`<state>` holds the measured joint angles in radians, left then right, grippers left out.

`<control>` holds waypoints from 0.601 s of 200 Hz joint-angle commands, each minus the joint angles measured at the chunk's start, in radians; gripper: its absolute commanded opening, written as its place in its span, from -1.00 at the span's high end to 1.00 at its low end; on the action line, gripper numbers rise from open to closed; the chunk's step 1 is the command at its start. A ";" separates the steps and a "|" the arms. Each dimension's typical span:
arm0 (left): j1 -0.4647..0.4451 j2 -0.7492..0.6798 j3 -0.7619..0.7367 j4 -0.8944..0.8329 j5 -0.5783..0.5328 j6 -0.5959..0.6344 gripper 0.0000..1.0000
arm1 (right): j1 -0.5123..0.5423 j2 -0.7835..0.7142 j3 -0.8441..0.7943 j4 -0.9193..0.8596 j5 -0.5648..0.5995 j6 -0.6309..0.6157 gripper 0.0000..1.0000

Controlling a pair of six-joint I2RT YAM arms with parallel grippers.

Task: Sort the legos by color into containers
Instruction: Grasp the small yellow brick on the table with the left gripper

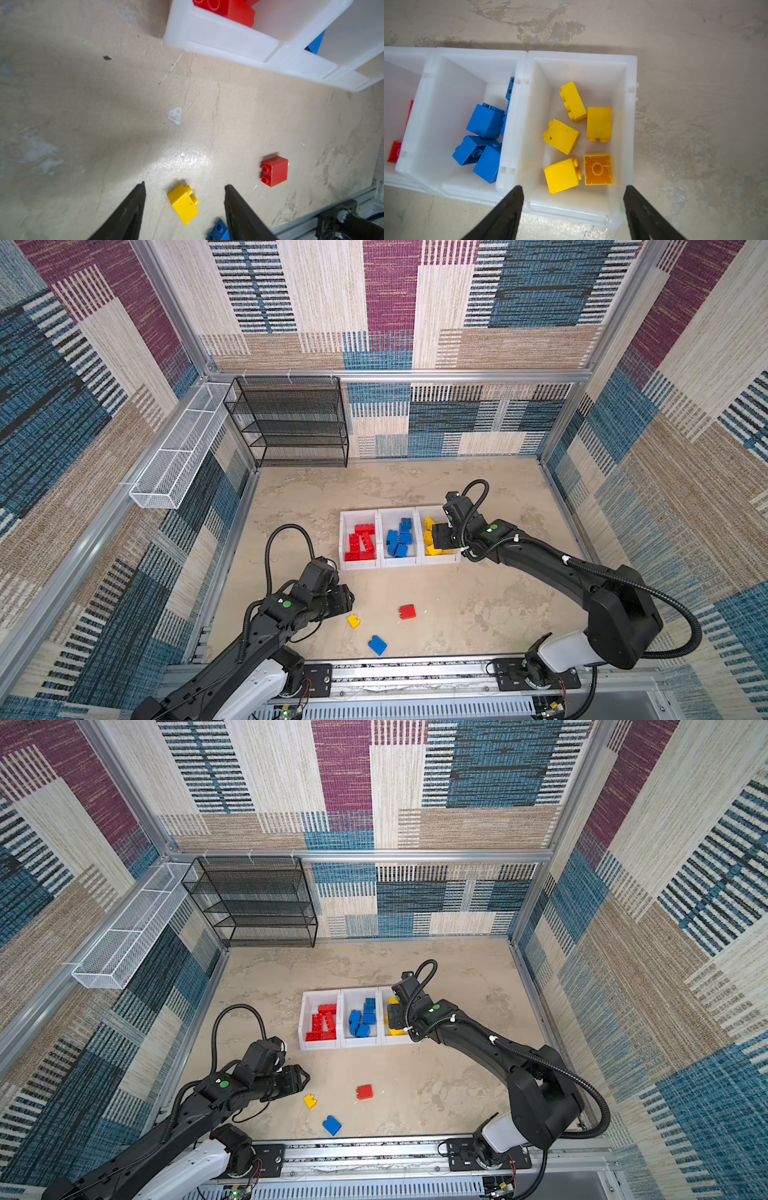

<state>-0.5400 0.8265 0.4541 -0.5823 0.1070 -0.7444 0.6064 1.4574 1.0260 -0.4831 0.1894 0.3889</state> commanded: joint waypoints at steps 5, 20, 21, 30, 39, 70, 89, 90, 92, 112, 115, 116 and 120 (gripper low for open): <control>-0.046 0.037 -0.002 0.000 -0.021 -0.053 -0.26 | 0.000 -0.030 -0.016 0.011 -0.009 0.031 -0.58; -0.080 0.061 -0.008 0.006 -0.023 -0.066 -0.25 | 0.000 -0.040 -0.024 0.008 -0.011 0.038 -0.58; -0.082 0.061 -0.009 0.007 -0.023 -0.068 -0.25 | 0.000 -0.041 -0.025 0.008 -0.011 0.038 -0.58; -0.104 0.071 -0.013 0.009 -0.024 -0.078 -0.24 | 0.000 -0.045 -0.031 0.006 -0.012 0.043 -0.58; -0.124 0.081 -0.019 0.013 -0.024 -0.090 -0.23 | 0.000 -0.051 -0.036 0.005 -0.013 0.046 -0.58; -0.184 0.109 -0.032 0.026 -0.036 -0.122 -0.19 | 0.000 -0.059 -0.050 0.006 -0.019 0.052 -0.58; -0.210 0.138 -0.033 0.055 -0.036 -0.128 -0.17 | 0.000 -0.059 -0.056 0.006 -0.022 0.056 -0.58; -0.211 0.140 -0.032 0.056 -0.036 -0.128 -0.17 | 0.000 -0.059 -0.056 0.006 -0.022 0.056 -0.58; -0.213 0.143 -0.030 0.058 -0.036 -0.127 -0.17 | 0.000 -0.058 -0.056 0.006 -0.022 0.056 -0.58; -0.227 0.196 -0.013 0.082 -0.041 -0.116 -0.15 | 0.000 -0.061 -0.058 0.006 -0.026 0.059 -0.59; -0.229 0.205 -0.011 0.084 -0.041 -0.115 -0.15 | 0.000 -0.063 -0.058 0.005 -0.025 0.059 -0.58; -0.230 0.208 -0.009 0.085 -0.041 -0.114 -0.14 | 0.000 -0.063 -0.058 0.005 -0.025 0.059 -0.58; -0.232 0.220 -0.005 0.089 -0.041 -0.109 -0.13 | 0.000 -0.063 -0.060 0.005 -0.025 0.060 -0.58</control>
<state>-0.7605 0.9997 0.4290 -0.5381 0.0818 -0.8494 0.6064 1.4025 0.9688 -0.4873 0.1658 0.4332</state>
